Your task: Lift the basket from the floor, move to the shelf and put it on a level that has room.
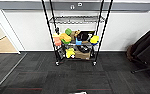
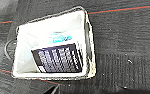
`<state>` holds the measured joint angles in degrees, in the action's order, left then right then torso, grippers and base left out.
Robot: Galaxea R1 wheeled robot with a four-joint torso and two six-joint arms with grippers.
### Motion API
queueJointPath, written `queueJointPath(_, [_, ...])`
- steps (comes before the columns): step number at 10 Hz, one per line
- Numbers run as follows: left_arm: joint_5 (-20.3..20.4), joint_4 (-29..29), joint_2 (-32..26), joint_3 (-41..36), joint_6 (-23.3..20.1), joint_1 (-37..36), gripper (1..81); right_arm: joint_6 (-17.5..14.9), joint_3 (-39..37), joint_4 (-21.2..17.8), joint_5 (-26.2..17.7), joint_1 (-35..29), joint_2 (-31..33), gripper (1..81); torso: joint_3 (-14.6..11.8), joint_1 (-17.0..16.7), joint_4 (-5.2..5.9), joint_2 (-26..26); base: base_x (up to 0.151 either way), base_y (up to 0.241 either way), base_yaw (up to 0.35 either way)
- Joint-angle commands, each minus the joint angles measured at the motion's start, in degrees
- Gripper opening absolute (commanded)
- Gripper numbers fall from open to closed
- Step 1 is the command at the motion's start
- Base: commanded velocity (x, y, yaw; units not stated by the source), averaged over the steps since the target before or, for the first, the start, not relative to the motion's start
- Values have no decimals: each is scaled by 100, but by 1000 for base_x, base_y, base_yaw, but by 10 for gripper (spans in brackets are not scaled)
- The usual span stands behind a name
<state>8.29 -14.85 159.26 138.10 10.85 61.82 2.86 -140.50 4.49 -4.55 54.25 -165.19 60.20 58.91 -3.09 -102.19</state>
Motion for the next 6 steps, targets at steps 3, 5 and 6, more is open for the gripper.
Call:
queueJointPath(3, [-442, -1, -104, -98, 31, -692, 811, 29, -11, 0, -363, -840, -51, 811, 0, 629, 0, -1006, 0, 0, 0])
queueJointPath(5, [-434, -1, -95, -142, 31, -727, 811, 39, -108, -18, -363, -902, -148, 811, 513, 863, 0, -1380, 0, 0, 0])
queueJointPath(6, [-442, -9, -104, -142, 31, -754, 811, 39, -178, -27, -363, -937, -174, 811, 660, 979, 0, -1561, 0, 0, 0])
